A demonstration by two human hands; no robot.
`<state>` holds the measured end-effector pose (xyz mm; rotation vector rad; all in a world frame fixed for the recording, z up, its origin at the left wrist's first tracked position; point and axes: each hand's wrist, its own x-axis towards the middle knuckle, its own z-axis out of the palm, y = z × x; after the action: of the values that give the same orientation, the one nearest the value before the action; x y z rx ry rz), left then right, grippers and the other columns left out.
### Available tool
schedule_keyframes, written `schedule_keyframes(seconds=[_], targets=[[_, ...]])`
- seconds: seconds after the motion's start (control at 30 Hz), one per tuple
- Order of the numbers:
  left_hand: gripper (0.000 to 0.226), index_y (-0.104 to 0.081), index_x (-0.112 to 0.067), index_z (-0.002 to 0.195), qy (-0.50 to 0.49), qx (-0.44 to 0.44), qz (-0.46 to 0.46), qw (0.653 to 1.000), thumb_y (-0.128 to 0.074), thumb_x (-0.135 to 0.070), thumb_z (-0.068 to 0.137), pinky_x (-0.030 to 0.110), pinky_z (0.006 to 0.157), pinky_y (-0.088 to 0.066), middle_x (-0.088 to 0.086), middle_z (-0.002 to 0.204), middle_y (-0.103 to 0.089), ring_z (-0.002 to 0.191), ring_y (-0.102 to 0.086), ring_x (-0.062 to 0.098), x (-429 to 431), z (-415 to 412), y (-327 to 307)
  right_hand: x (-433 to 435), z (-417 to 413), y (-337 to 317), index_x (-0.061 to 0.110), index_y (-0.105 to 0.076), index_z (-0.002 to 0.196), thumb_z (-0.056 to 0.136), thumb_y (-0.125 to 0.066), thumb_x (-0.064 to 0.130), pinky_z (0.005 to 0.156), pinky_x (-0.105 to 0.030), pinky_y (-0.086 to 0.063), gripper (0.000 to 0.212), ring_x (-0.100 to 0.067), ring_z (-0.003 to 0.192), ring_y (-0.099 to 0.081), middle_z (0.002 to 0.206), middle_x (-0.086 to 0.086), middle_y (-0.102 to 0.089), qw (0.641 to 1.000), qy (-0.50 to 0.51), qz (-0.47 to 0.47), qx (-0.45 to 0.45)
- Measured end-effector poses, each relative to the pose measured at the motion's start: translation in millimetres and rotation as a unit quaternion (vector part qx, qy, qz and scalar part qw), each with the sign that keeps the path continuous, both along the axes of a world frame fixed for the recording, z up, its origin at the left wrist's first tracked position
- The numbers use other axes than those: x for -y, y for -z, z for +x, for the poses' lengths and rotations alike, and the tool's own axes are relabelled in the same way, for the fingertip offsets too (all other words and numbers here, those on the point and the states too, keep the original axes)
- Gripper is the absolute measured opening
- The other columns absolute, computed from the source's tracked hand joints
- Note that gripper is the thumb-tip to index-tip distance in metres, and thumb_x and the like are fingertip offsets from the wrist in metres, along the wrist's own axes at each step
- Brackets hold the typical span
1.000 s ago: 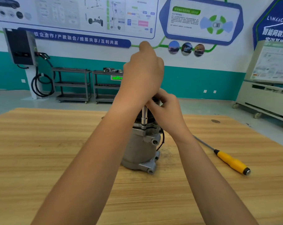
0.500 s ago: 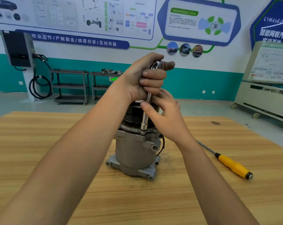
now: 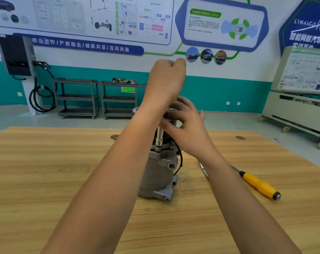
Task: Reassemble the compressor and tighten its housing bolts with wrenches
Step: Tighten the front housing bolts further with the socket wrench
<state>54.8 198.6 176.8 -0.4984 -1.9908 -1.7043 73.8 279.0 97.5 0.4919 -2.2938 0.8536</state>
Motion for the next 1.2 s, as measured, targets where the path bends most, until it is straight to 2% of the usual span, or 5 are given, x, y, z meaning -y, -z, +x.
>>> schedule_keyframes(seconds=[0.23,0.5,0.77,1.07,1.2], targets=[[0.053,-0.047,-0.020,0.040,0.374,0.111,-0.085,0.917,-0.035,-0.030,0.091,0.014,0.033,-0.010,-0.010,0.035,-0.022,0.034,-0.007,0.007,31,-1,-7,-5,-2,2,0.014,-0.070,0.110,0.094,-0.055,0.019,0.111,-0.055,-0.012,0.022,-0.018,0.141,-0.017,0.142,0.002,-0.045,0.997,-0.066,-0.026,0.022],[0.042,-0.038,-0.013,0.061,-0.180,-0.137,-0.486,0.844,-0.029,-0.029,0.099,0.030,0.061,-0.031,0.005,0.063,-0.038,0.065,-0.040,0.024,20,29,-23,-4,3,-1,0.014,-0.072,0.102,0.093,-0.056,0.021,0.110,-0.055,-0.016,0.019,-0.016,0.137,-0.027,0.120,0.019,-0.054,0.996,-0.049,-0.059,0.034],[0.048,-0.022,-0.017,0.050,-0.068,-0.121,0.000,0.990,-0.051,-0.019,0.088,0.030,0.047,-0.015,-0.006,0.041,-0.018,0.045,-0.017,0.012,-3,18,18,1,6,2,0.008,-0.073,0.087,0.091,-0.057,0.009,0.102,-0.062,-0.026,0.016,-0.028,0.124,-0.044,0.098,0.019,-0.055,0.993,-0.076,-0.085,-0.012],[0.034,-0.048,-0.017,0.043,0.533,0.094,0.176,0.822,-0.080,-0.028,0.046,0.018,0.038,-0.016,-0.006,0.044,-0.024,0.039,-0.016,0.007,51,-18,20,8,-8,3,0.007,-0.072,0.096,0.091,-0.059,0.015,0.105,-0.061,-0.023,0.017,-0.024,0.130,-0.038,0.125,0.000,-0.059,0.997,-0.076,-0.022,0.008],[0.021,-0.063,-0.014,0.075,0.350,0.123,0.110,0.922,-0.053,-0.032,0.079,0.022,0.055,-0.043,-0.002,0.065,-0.058,0.053,-0.053,0.008,50,-10,15,8,-6,4,0.010,-0.074,0.093,0.090,-0.061,0.021,0.107,-0.060,-0.014,0.017,-0.017,0.133,-0.032,0.118,0.008,-0.059,0.998,-0.029,-0.055,0.004]])
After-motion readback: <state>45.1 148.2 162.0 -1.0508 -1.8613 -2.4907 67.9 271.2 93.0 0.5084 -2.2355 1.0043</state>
